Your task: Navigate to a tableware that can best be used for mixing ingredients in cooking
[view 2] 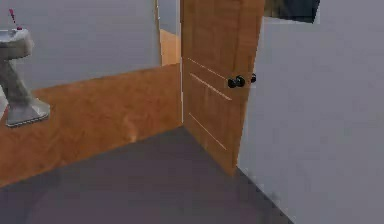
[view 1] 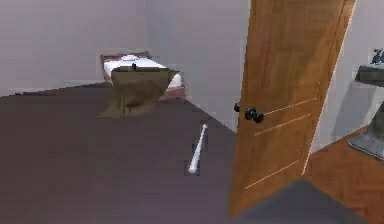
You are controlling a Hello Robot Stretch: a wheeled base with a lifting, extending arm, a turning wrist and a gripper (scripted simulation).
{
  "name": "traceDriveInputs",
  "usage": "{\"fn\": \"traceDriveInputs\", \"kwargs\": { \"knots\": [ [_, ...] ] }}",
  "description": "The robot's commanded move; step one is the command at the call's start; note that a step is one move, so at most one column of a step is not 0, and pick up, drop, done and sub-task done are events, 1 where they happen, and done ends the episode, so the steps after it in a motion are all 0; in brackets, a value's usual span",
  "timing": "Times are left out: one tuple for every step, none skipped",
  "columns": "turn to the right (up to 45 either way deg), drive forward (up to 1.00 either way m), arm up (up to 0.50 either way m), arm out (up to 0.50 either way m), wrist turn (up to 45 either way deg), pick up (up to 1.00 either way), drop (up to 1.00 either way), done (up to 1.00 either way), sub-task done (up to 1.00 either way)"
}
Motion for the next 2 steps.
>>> {"fn": "traceDriveInputs", "kwargs": {
  "knots": [
    [-45.0, 0.0, 0.0, 0.0, 0.0, 0.0, 0.0, 0.0, 0.0],
    [-45.0, 0.0, 0.0, 0.0, 0.0, 0.0, 0.0, 0.0, 0.0]
  ]
}}
